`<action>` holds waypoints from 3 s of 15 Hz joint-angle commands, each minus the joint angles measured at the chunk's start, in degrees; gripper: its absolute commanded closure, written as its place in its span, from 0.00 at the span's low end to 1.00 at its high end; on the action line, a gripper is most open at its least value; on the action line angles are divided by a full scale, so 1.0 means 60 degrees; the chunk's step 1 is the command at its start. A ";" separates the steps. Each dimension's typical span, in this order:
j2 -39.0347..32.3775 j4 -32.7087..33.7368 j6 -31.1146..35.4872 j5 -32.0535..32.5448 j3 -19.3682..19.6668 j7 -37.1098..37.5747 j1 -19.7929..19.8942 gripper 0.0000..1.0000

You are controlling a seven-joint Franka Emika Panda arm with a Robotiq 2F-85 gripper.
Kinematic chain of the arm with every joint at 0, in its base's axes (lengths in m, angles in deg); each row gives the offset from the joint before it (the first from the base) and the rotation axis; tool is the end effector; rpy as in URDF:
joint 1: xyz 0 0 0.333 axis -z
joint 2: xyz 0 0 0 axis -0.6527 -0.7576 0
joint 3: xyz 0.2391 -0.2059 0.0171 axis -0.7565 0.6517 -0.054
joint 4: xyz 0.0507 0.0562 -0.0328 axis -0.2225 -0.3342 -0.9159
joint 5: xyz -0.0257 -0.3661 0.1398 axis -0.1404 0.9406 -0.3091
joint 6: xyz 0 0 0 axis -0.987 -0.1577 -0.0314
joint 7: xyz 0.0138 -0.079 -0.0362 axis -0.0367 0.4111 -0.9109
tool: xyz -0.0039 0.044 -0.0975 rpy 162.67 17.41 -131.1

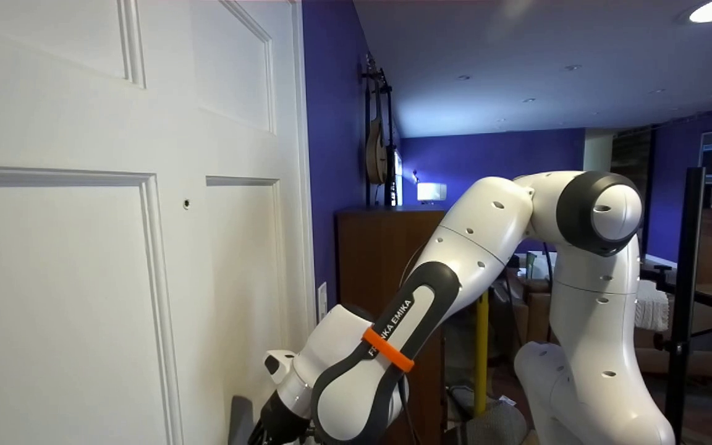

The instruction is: Remove the half head cap and put it on top of the cabinet

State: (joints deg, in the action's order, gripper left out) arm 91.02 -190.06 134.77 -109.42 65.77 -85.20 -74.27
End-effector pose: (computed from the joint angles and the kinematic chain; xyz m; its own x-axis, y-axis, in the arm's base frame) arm 0.4245 0.2222 0.3568 0.6415 0.4462 0.6241 0.5542 -0.8320 0.0252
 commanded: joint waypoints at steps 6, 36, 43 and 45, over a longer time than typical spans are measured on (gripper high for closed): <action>0.0110 0.0118 -0.0268 -0.0297 0.0244 -0.0658 -0.0128 0.99; 0.2693 -0.0768 -0.0663 0.4723 -0.5160 0.2651 0.5770 0.99; 0.3669 -0.0358 -0.0886 0.4691 -0.6615 0.2927 0.7424 0.99; 0.3962 -0.0299 -0.1338 0.4534 -0.6852 0.3023 0.7710 0.99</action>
State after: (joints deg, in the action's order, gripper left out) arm 110.33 -192.20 131.21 -82.69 27.73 -70.13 -31.74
